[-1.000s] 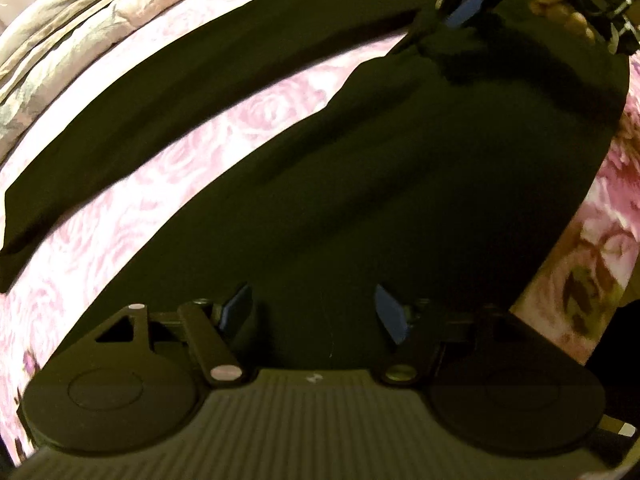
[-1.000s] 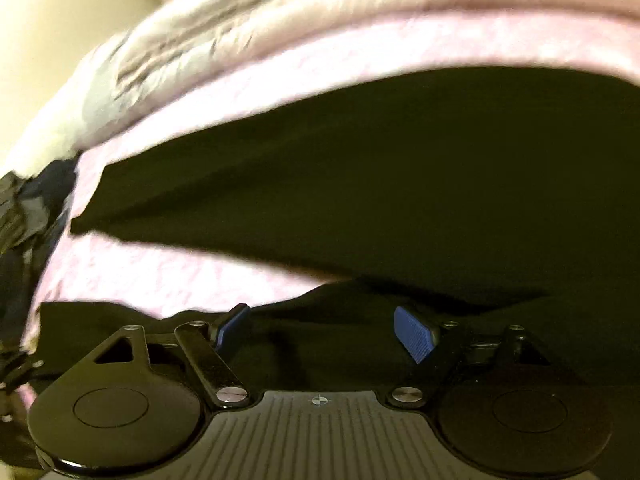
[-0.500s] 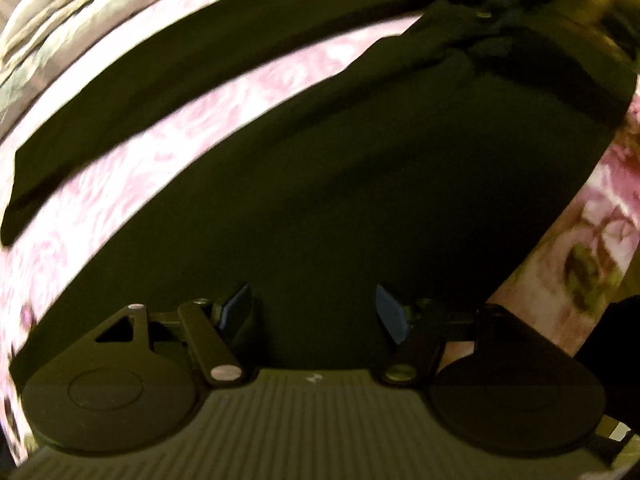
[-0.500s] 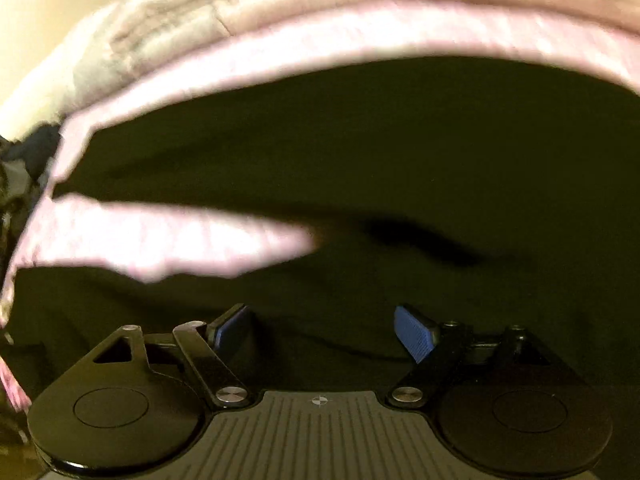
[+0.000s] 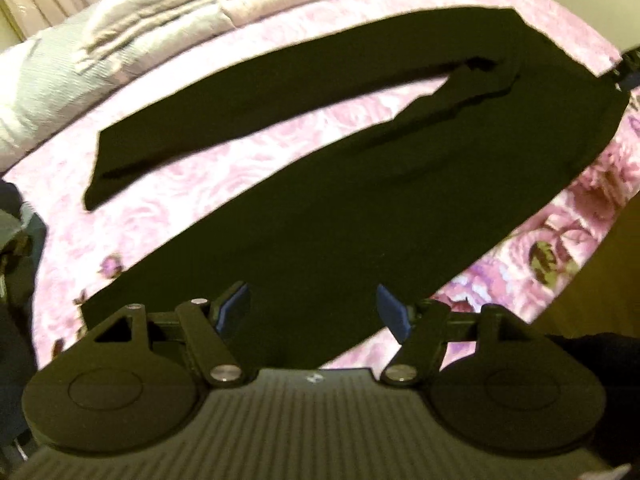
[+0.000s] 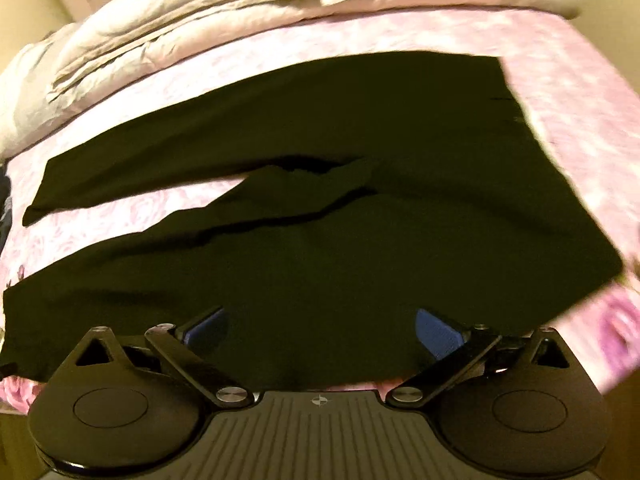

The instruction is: Fold clothes

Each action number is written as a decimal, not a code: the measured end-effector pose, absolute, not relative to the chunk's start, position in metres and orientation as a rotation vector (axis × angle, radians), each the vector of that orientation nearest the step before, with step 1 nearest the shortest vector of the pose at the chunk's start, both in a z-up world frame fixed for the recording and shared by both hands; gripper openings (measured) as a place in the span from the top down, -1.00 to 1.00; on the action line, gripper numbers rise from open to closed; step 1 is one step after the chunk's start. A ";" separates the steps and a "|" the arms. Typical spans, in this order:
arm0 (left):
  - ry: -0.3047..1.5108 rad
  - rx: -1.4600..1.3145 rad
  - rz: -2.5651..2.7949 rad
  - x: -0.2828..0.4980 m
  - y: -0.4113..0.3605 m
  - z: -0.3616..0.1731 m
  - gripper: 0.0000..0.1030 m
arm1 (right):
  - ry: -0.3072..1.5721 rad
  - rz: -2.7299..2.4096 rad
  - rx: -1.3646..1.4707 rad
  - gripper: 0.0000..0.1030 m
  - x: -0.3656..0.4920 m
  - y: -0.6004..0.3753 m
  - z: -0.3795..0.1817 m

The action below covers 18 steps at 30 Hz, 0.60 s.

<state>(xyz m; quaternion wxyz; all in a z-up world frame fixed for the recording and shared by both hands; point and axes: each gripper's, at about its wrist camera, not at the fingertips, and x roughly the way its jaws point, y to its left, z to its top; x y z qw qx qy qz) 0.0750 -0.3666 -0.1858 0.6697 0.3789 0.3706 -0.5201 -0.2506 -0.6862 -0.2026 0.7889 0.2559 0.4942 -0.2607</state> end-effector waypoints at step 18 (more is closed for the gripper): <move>1.021 0.449 -1.069 0.094 -0.293 -0.110 -0.90 | 1.004 -0.689 0.462 -0.99 -0.301 -0.578 -0.098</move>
